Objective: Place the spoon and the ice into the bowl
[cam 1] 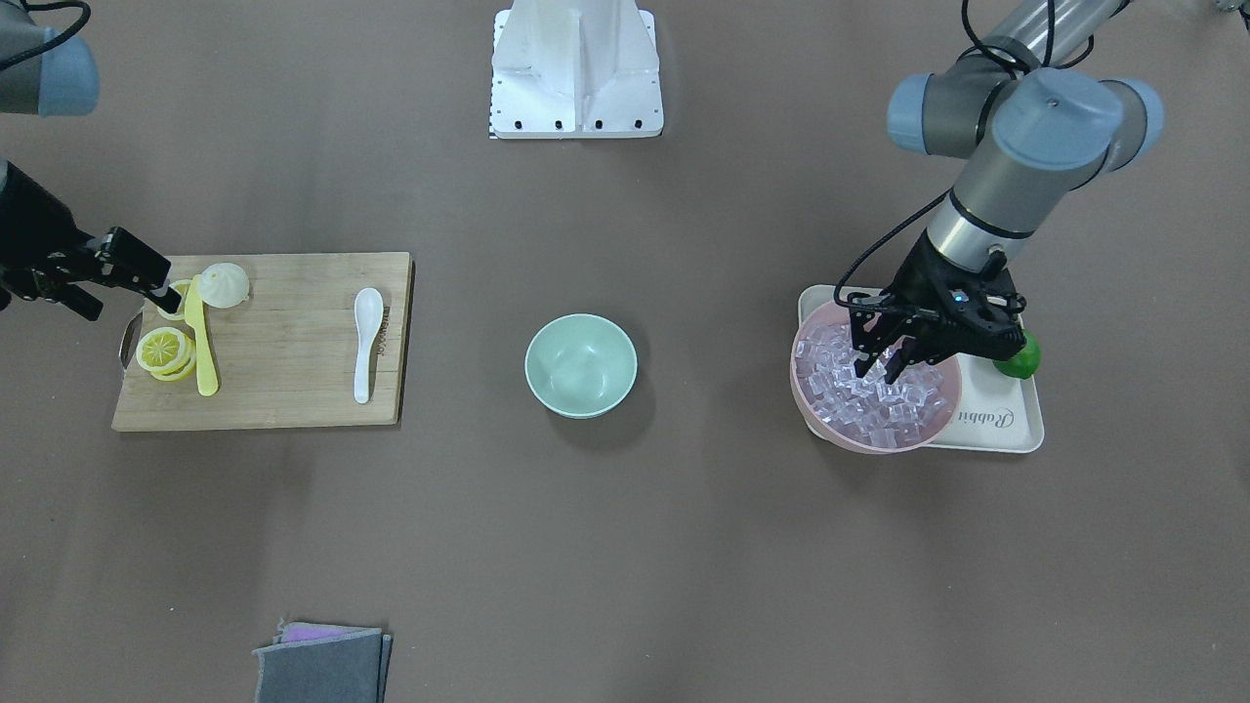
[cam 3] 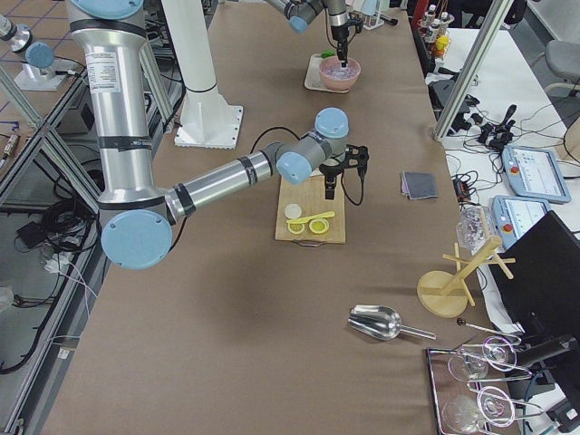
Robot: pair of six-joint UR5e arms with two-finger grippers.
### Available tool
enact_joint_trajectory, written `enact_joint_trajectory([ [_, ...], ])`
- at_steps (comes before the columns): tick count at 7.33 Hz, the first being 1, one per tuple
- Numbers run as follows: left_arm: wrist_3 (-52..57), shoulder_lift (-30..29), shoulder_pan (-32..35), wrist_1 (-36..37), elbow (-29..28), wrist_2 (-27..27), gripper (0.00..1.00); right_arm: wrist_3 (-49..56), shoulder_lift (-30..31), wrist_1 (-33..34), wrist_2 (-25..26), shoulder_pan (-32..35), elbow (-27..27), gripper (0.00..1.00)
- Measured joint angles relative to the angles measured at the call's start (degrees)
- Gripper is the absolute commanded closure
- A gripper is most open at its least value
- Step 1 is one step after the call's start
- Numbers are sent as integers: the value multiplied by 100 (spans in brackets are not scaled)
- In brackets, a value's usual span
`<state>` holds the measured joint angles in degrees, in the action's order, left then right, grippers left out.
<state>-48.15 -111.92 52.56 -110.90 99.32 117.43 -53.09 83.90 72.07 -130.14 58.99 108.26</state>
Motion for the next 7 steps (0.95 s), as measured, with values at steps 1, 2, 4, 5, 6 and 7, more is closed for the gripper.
enact_joint_trajectory([
  [1, -29, -42, 177, 67, 77, 157, 100, -242, -118, 0, 170, -276, 25, 0],
  [2, -214, -157, 237, 91, 103, 204, 100, -447, -194, 0, 371, -553, 51, 0],
  [4, -1016, -551, 144, 101, 86, 192, 100, -1206, -370, 3, 1177, -1260, 148, 0],
  [5, -1370, -720, -33, 98, 79, 51, 100, -1535, -515, 28, 1582, -1628, 149, 0],
  [6, -1671, -904, -299, 98, 43, -257, 100, -1654, -682, 65, 1828, -1872, 71, 2],
  [7, -1929, -1123, -556, 101, -59, -537, 100, -1553, -853, 85, 1960, -1964, -116, 7],
])
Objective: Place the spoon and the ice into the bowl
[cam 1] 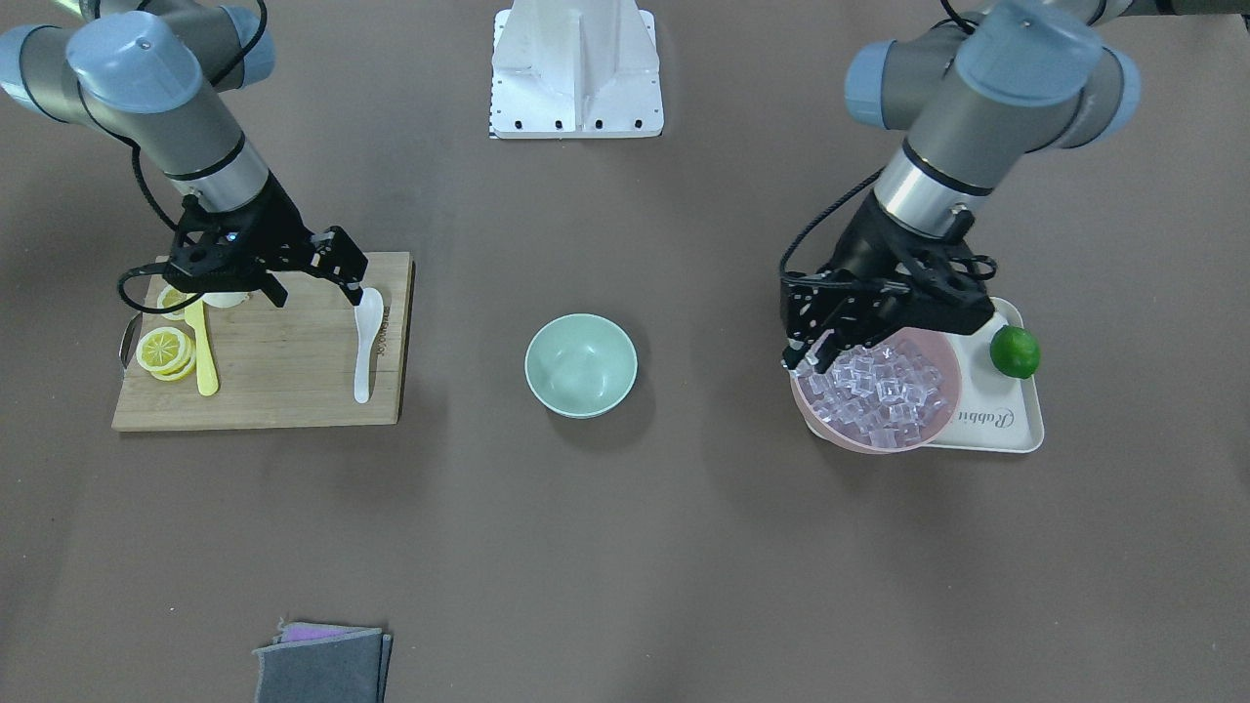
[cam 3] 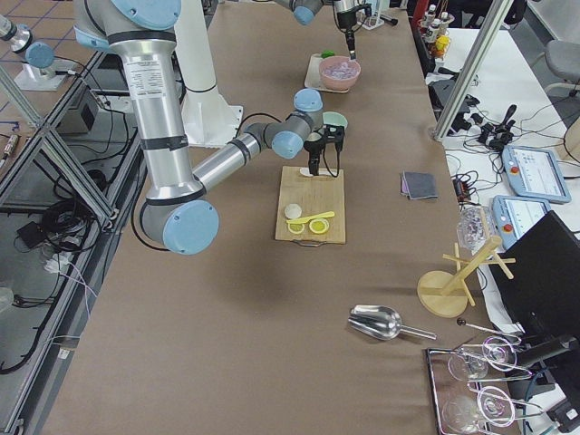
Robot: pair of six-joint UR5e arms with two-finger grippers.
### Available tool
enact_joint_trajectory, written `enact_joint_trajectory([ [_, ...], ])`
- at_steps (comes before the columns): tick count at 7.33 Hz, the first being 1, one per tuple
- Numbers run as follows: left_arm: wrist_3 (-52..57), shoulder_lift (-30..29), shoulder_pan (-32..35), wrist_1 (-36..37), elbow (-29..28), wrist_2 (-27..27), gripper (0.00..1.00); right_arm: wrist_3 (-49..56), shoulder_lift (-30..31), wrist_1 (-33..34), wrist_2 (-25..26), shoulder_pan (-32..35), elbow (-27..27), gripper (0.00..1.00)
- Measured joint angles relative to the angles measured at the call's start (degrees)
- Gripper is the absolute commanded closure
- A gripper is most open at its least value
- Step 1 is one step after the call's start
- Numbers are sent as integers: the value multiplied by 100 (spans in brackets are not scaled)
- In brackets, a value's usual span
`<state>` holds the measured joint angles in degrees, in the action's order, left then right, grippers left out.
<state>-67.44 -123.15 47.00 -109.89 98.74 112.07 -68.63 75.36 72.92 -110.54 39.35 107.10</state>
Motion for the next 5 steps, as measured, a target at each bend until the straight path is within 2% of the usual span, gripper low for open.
enact_joint_trajectory([
  [1, -196, -192, -167, 2, -116, -160, 100, 274, -171, 10, 48, 15, -268, 14],
  [5, -352, -341, -432, -27, -285, -446, 100, 735, -645, 20, 48, 121, -1046, 28],
])
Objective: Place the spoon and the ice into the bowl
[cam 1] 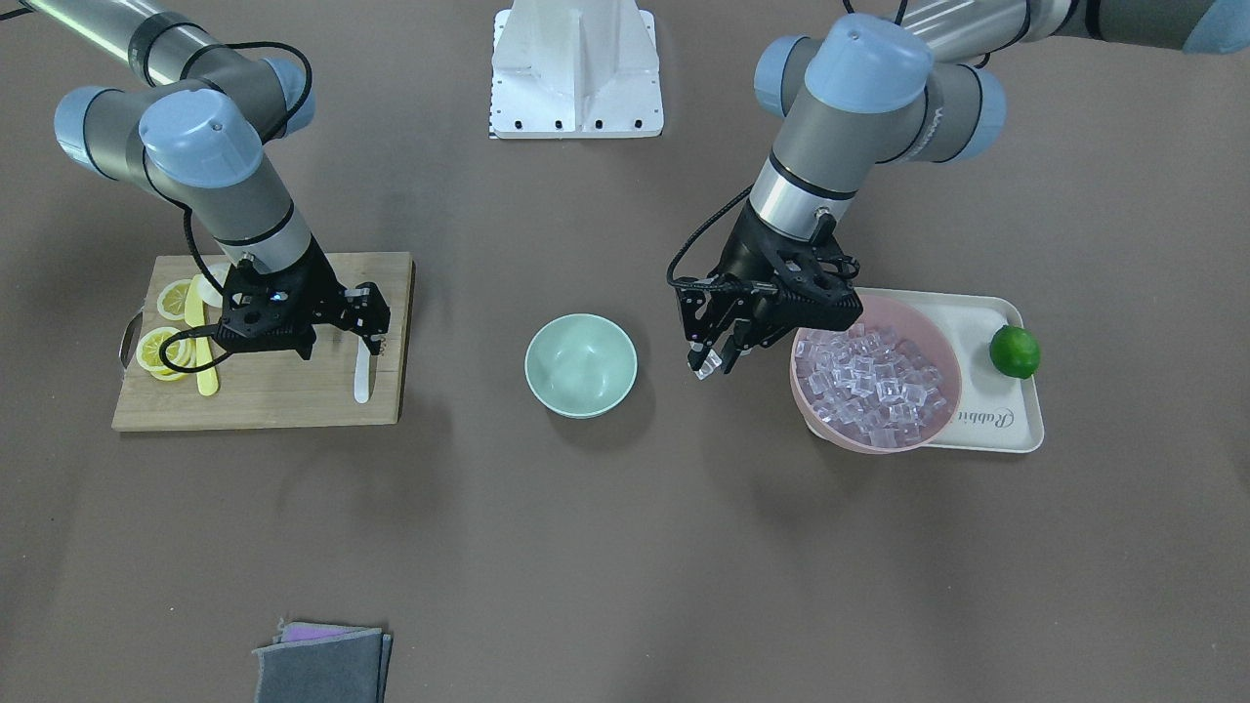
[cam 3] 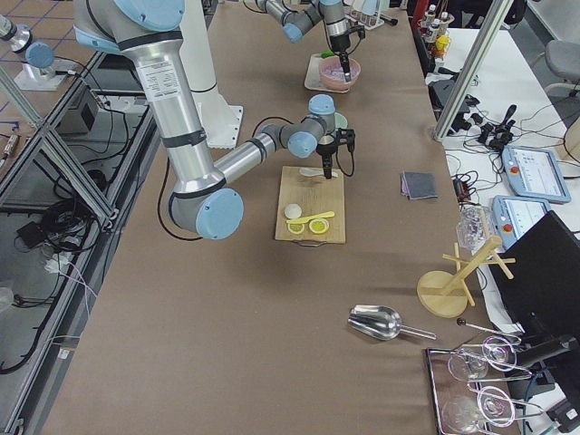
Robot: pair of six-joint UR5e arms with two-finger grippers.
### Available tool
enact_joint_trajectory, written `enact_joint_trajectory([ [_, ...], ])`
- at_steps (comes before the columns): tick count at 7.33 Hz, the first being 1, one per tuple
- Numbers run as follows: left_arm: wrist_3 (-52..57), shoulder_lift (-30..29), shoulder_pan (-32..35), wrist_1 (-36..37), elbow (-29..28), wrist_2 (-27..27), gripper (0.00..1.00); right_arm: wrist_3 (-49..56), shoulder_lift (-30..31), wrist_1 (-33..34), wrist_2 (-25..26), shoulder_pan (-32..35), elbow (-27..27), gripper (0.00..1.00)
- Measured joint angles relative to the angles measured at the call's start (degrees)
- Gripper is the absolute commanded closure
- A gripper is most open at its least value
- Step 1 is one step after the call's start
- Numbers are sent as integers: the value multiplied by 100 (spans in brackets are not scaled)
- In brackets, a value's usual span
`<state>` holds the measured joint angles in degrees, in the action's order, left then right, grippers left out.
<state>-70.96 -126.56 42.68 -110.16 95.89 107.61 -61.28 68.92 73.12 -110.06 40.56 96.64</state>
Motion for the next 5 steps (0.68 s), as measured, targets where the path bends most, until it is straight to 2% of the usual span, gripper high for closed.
enact_joint_trajectory([
  [1, -6, 0, -12, -4, -2, -8, 100, 46, -42, 0, -7, -16, -100, 29],
  [2, -7, 1, -25, -7, -9, -10, 100, 89, -57, 0, -9, -54, -152, 38],
  [4, -4, 6, -61, -13, -26, -12, 100, 123, -67, 18, 10, -176, -182, 60],
  [5, -9, -2, -92, -14, -26, -12, 100, 129, -74, 34, 23, -208, -198, 76],
])
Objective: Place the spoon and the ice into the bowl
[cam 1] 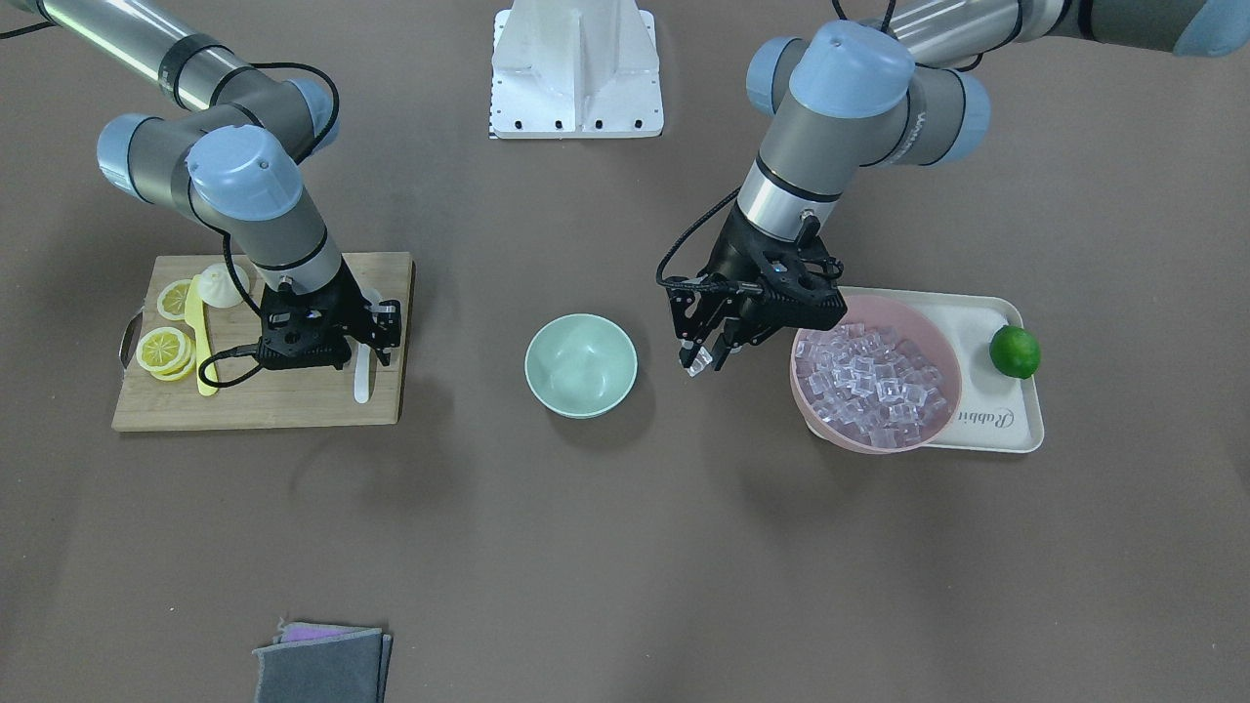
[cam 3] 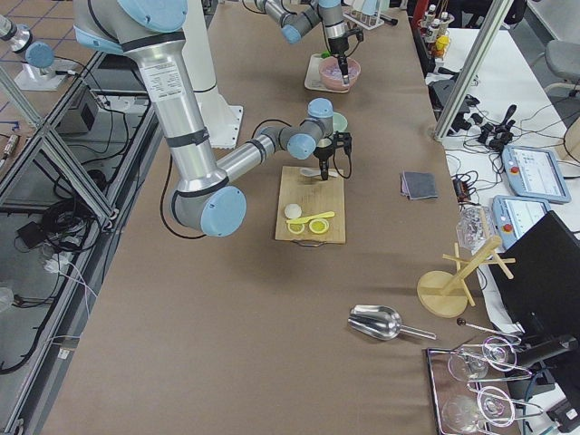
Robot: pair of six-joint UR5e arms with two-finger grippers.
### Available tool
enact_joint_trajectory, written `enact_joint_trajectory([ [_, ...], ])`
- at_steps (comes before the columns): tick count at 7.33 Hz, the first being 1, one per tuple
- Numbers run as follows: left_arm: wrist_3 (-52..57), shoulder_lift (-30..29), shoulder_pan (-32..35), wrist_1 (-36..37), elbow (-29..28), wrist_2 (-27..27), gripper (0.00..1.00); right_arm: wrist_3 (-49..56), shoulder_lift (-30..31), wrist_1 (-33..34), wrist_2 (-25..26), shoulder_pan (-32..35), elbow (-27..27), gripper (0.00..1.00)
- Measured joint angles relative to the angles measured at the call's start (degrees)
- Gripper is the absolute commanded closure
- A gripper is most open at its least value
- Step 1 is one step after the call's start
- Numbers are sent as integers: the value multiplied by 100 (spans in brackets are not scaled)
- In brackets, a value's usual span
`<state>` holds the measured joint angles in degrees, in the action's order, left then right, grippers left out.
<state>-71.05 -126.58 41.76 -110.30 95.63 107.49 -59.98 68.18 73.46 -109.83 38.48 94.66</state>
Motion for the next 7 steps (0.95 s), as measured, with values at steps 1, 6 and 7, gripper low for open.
enact_joint_trajectory([
  [1, -30, -22, -38, 0, 2, -2, 100, 3, -3, 6, 8, -16, -16, 100],
  [6, -247, -255, -500, -16, -152, -473, 100, 11, -147, 38, -156, 212, 42, 100],
  [7, -322, -347, -724, -28, -272, -709, 100, 2, -247, 101, -210, 293, 55, 100],
])
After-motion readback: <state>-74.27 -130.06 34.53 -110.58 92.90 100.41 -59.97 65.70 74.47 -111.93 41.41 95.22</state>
